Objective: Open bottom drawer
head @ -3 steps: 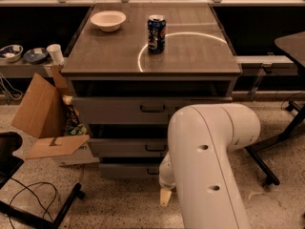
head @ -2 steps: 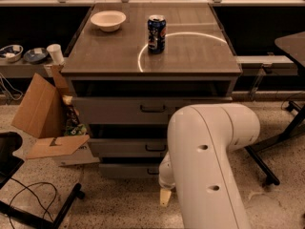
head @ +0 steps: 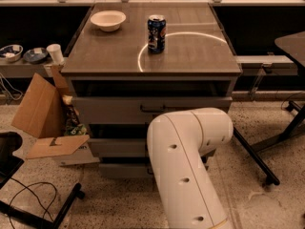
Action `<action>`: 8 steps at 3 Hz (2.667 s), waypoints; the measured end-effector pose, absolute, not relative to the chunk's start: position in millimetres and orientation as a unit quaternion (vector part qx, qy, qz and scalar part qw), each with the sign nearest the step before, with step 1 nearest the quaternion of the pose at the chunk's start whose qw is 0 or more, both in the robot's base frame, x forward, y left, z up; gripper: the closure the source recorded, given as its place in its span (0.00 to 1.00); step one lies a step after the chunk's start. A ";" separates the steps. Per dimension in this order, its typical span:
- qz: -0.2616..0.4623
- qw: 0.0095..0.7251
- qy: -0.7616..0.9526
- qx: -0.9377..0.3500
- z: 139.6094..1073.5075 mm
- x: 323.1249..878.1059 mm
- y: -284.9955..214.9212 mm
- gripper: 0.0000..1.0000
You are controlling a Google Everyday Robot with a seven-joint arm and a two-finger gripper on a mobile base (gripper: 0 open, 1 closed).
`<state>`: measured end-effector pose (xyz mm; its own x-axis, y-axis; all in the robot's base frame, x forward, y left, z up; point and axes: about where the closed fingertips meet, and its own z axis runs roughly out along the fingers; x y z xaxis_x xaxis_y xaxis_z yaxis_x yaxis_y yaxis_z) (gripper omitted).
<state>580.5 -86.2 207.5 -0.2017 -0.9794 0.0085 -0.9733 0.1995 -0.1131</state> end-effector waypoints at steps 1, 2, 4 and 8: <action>-0.060 0.049 0.778 -0.623 197.2 597.0 -95.2 0.00; -0.059 0.063 0.782 -0.617 190.0 604.3 -99.2 0.00; -0.037 0.078 0.793 -0.604 172.7 599.2 -105.9 0.16; -0.023 0.077 0.799 -0.596 181.3 590.4 -109.6 1.00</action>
Offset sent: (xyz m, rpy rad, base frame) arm 0.0324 -0.0166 -0.0265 0.0485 -0.1011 -0.0463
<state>590.4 -109.6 181.3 -0.2768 -0.9562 -0.0957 -0.9490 0.2877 -0.1292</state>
